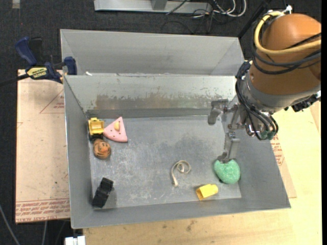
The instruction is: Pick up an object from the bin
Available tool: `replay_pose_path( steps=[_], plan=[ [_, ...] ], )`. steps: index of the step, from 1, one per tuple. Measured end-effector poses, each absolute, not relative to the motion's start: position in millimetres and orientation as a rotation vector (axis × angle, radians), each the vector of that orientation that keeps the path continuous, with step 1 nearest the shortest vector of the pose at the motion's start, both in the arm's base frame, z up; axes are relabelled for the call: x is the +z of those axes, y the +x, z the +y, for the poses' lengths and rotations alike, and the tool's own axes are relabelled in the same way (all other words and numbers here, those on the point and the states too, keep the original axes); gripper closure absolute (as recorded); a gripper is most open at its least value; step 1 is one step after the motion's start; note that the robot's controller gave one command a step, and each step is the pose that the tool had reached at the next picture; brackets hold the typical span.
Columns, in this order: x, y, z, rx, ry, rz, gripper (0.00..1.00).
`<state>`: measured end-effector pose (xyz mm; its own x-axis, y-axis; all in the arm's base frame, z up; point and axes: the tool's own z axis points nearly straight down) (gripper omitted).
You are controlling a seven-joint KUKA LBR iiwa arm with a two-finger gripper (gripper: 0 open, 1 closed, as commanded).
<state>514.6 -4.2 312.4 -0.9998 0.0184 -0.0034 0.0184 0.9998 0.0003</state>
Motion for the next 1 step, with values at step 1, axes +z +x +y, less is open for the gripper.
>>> replay_pose_path(
  steps=[1],
  plan=[
    [277.7, 518.6, -8.2, 0.0, -0.018, 3.13, 0.0]
  ],
)
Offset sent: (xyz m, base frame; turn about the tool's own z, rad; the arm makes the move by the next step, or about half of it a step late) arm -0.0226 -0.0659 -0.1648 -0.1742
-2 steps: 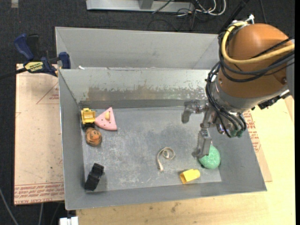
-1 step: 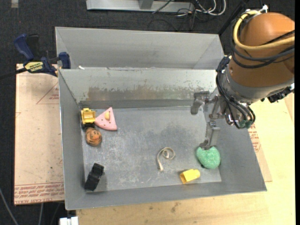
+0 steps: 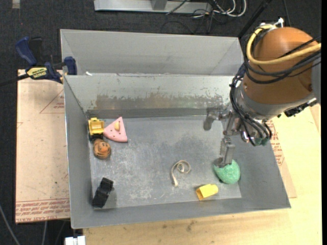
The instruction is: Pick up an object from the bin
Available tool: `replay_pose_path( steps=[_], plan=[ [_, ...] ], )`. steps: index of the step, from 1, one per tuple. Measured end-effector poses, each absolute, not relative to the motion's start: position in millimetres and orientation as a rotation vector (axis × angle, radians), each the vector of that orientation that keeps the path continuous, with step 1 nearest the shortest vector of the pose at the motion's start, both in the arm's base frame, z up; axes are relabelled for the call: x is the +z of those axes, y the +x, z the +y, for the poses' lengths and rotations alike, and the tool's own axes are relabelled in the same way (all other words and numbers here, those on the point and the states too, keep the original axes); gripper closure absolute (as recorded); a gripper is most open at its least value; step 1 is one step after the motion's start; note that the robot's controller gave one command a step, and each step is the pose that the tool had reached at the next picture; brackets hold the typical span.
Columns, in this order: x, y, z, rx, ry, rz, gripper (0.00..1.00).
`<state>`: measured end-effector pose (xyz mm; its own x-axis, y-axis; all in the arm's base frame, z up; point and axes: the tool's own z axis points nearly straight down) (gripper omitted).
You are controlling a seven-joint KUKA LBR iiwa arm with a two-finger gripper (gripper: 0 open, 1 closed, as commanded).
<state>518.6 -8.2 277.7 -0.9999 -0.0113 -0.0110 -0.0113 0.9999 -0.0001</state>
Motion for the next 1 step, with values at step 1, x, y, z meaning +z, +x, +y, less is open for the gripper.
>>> replay_pose_path(
  steps=[1],
  plan=[
    [208.5, 505.6, -37.7, 0.0, -0.152, 3.132, 0.0]
  ],
)
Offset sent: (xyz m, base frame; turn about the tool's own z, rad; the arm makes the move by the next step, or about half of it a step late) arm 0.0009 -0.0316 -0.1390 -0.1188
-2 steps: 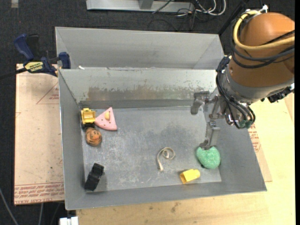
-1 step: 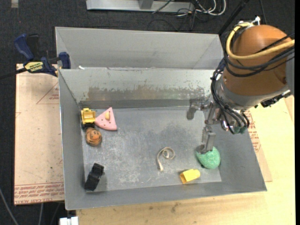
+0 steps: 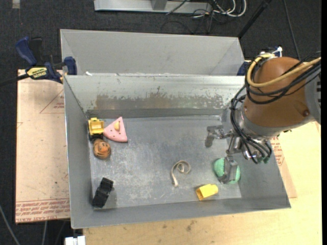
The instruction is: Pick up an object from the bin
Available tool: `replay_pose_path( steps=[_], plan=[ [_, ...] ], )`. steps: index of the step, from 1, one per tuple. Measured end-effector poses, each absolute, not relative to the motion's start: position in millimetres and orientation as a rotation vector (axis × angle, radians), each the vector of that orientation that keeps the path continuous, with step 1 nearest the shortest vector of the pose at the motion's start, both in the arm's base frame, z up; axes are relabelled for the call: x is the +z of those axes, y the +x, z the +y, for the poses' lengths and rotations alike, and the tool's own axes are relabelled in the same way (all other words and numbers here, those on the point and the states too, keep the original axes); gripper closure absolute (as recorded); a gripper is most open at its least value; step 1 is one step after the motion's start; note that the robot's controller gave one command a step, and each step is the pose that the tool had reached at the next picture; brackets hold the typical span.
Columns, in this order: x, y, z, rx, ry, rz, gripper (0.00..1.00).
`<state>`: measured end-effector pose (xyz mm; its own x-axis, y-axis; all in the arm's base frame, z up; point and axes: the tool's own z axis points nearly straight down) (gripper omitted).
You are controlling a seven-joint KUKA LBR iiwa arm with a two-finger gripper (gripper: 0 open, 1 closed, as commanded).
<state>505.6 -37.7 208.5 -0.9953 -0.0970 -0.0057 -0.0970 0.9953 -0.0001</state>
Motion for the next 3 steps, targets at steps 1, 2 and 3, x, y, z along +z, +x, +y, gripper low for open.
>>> replay_pose_path(
  steps=[1, 2, 3],
  plan=[
    [186.6, 506.2, -45.4, -0.002, -0.164, 3.135, 0.0],
    [155.6, 506.7, -46.7, 0.003, -0.312, 3.13, 0.0],
    [134.0, 502.3, -82.7, 0.001, -0.661, 3.066, 0.0]
  ],
)
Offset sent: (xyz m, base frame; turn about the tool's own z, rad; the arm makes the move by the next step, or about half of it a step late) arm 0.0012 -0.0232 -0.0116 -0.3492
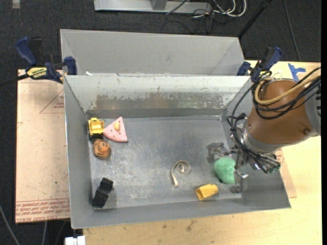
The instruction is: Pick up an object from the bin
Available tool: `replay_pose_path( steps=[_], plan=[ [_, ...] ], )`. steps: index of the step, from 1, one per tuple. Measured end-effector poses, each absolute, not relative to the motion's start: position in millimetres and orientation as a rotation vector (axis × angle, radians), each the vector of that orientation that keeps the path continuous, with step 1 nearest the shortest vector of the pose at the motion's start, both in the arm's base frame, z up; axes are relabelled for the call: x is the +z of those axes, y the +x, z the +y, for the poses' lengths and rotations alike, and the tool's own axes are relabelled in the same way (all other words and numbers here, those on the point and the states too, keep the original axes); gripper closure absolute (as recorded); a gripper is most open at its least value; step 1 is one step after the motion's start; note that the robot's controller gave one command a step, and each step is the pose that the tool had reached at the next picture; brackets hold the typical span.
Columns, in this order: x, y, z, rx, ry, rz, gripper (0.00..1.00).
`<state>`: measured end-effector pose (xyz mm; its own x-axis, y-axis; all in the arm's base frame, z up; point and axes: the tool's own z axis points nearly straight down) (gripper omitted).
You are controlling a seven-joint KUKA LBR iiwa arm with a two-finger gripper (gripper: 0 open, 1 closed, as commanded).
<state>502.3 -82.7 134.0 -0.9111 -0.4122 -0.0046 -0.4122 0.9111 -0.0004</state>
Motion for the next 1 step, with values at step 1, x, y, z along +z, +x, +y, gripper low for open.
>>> replay_pose_path(
  steps=[1],
  plan=[
    [86.7, 532.3, -128.8, 0.005, -0.725, 3.052, 1.0]
  ],
)
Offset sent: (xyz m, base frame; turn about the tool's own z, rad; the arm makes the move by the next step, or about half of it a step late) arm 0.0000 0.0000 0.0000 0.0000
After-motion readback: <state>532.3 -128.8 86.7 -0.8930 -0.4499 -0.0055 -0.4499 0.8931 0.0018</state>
